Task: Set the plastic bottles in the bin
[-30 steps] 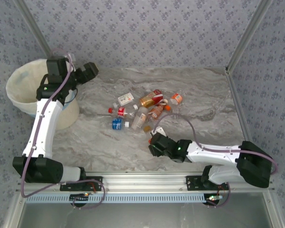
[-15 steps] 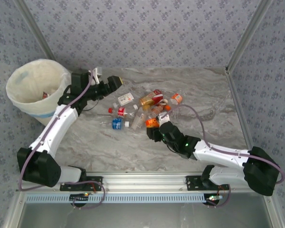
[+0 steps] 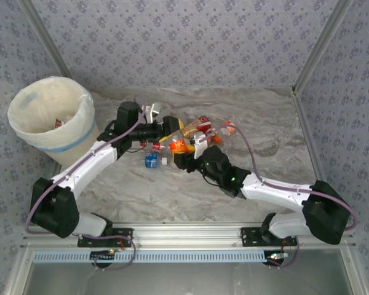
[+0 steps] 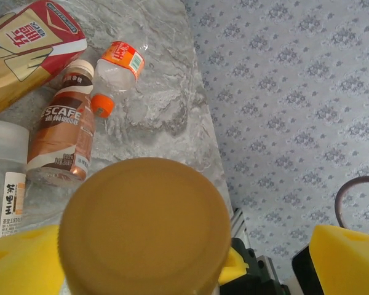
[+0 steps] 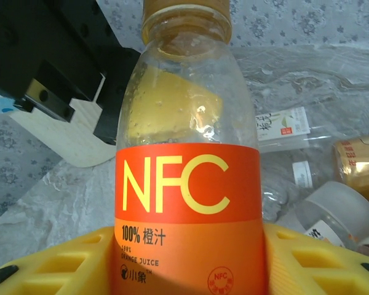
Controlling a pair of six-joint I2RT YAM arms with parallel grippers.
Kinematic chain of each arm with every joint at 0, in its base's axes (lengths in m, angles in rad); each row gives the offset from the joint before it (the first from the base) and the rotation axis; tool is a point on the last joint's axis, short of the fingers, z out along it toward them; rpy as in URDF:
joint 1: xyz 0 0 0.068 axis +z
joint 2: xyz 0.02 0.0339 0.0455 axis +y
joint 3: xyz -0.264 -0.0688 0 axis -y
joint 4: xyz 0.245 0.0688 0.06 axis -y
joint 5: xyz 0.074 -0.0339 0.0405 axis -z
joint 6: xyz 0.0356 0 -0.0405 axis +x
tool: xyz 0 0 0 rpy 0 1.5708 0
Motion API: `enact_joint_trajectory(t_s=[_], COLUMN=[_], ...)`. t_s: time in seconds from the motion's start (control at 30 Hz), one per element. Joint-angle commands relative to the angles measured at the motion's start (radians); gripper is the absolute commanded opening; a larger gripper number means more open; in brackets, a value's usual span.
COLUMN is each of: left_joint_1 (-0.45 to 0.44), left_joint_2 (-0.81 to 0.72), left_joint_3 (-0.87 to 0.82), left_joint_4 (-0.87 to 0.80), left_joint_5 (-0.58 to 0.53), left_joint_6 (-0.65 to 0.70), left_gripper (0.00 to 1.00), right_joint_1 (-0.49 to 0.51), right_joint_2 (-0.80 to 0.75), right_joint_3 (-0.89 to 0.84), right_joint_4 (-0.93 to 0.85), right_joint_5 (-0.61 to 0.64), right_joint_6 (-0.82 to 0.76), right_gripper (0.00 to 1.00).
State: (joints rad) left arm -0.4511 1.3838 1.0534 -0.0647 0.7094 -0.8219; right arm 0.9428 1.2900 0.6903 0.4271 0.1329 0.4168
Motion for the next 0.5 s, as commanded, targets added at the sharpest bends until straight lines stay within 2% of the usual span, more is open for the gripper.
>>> enact_joint_trajectory(t_s=[0.0, 0.13, 0.47], left_joint_1=[-0.001, -0.006, -0.01], left_joint_2=[-0.015, -0.03, -0.018], left_joint_3=[0.018, 0.018, 0.023], left_joint_4=[-0.001, -0.033, -0.012], left_joint_5=[-0.013, -0.089, -0.129], left_joint_6=[0.05, 0.088, 0.114], left_gripper=[0.95, 0.89, 0.5], right_joint_1=[-0.006, -0.006, 0.0], right_joint_2=[0.015, 0.027, 0.034], right_joint_3=[0.041, 0.044, 0.056], right_joint_4=[0.061, 0.072, 0.059], right_joint_5=[-0.028, -0.038, -0.063], right_joint_6=[-0.022, -0.021, -0.016], right_gripper=[0.55, 0.55, 0.55])
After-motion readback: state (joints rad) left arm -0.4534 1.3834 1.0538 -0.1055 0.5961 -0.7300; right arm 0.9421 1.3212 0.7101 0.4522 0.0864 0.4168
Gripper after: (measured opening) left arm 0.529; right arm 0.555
